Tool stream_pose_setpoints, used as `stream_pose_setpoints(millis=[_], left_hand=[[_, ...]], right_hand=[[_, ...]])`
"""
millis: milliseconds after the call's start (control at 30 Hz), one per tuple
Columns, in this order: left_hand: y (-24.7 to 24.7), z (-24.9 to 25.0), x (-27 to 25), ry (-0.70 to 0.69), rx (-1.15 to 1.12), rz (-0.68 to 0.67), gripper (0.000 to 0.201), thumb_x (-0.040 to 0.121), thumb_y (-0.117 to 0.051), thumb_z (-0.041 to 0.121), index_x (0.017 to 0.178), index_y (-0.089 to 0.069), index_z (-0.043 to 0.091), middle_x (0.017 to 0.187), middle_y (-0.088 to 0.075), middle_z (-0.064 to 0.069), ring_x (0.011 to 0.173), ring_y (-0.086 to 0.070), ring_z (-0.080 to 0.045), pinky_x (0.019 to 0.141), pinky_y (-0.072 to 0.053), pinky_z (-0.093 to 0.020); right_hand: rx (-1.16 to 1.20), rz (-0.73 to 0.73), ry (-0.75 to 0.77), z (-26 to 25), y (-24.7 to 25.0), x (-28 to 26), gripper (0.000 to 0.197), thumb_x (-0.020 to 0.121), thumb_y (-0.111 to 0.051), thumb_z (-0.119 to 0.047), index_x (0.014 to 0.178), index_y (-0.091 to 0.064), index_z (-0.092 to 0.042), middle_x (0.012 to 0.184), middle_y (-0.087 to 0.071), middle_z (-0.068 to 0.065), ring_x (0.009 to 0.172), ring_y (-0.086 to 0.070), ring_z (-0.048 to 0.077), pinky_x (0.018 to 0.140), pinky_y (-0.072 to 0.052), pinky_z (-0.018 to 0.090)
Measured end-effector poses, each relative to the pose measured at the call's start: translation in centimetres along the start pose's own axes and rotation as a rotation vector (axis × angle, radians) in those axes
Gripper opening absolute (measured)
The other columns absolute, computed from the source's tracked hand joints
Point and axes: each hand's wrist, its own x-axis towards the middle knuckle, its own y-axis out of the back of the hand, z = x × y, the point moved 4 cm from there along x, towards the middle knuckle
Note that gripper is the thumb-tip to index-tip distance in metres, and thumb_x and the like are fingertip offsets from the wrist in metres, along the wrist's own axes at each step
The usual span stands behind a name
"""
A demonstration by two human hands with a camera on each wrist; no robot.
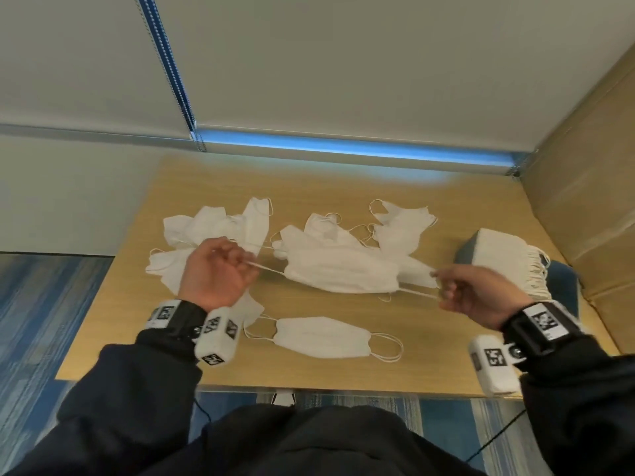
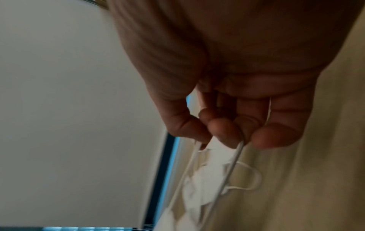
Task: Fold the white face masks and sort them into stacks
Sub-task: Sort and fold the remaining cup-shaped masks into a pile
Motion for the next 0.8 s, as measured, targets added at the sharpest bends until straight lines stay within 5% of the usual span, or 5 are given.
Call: stream_pose_setpoints(millis=[100,233,433,633,800], left_hand=[[2.3,2.1,-0.7,0.124,0.149,0.120,0.031,0.092,-0.061,0.026,0.065,-0.046,0.023,0.048,-0.027,0.009,0.046,-0.034,-0.010,0.067,-0.043,-0.027],[4.1,1.3,-1.6,0.197,0.670,0.166,0.020,0.092,-0.062,0.015,0.073,-0.057,0.020,0.054,-0.033,0.005,0.047,-0.039,-0.013,0.052,-0.049,-0.026],[6.1,-1.4,-1.9,0.307,0.934,0.191,0.009,0.093,-0.067,0.005,0.086,-0.062,0.008,0.069,-0.057,-0.009,0.062,-0.063,-0.021,0.088,-0.058,-0.048],[6.1,-2.7,-1.6,0.351,1.011,0.196,0.004,0.093,-0.069,0.006,0.091,-0.065,0.006,0.072,-0.060,-0.009,0.070,-0.060,-0.023,0.079,-0.061,-0.044],[5.8,-3.1,-1.7,0.340,1.079,0.191,0.009,0.092,-0.072,0.011,0.096,-0.070,0.003,0.080,-0.067,-0.014,0.079,-0.069,-0.026,0.092,-0.059,-0.051]], right_hand=[[-0.075,0.019,-0.128,4.9,0.9,1.9,0.025,0.094,-0.050,0.008,0.112,-0.062,-0.004,0.066,-0.043,0.003,0.052,-0.047,0.014,0.052,-0.050,0.030],[-0.244,0.077,-0.166,8.6,0.0,2.4,0.029,0.089,-0.052,0.011,0.108,-0.068,-0.005,0.061,-0.054,0.008,0.054,-0.051,0.019,0.059,-0.054,0.033],[-0.301,0.084,-0.088,10.3,-2.7,2.2,0.017,0.091,-0.058,0.006,0.101,-0.068,-0.004,0.061,-0.061,0.010,0.056,-0.065,0.021,0.058,-0.060,0.037],[-0.301,0.055,-0.087,10.7,-3.2,2.3,0.014,0.090,-0.064,0.004,0.103,-0.066,-0.002,0.065,-0.065,0.014,0.062,-0.070,0.025,0.061,-0.062,0.042],[-0.293,0.023,-0.101,11.2,-3.0,2.2,0.016,0.090,-0.067,0.003,0.105,-0.065,-0.001,0.072,-0.070,0.017,0.072,-0.075,0.029,0.067,-0.063,0.045]])
